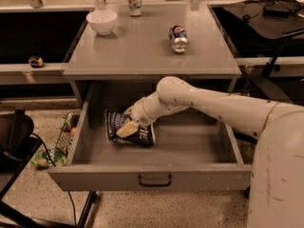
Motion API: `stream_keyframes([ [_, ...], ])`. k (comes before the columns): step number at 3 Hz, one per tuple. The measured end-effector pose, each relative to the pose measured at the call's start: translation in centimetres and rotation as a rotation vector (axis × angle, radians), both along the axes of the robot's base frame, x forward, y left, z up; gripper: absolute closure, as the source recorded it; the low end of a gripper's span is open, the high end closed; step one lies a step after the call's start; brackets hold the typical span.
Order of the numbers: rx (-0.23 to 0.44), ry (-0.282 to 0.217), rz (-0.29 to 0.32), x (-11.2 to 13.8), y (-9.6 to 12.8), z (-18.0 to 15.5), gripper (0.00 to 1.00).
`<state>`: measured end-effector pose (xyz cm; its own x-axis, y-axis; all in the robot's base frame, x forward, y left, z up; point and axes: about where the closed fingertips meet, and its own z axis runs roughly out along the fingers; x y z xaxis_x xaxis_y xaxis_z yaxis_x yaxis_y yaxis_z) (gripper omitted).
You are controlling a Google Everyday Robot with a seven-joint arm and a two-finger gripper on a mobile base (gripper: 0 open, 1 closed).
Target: Pick blue chip bag from top drawer and place on counter
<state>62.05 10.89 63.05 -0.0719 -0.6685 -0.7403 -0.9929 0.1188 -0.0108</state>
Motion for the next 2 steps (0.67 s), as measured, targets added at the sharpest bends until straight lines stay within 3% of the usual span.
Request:
stream_keyframes([
  [1,0.024,-0.072,-0.041,-0.2,-2.1,2.8,0.88],
  [2,0.047,-0.22,-0.105,-1.7,-5.9,8.6,1.0],
])
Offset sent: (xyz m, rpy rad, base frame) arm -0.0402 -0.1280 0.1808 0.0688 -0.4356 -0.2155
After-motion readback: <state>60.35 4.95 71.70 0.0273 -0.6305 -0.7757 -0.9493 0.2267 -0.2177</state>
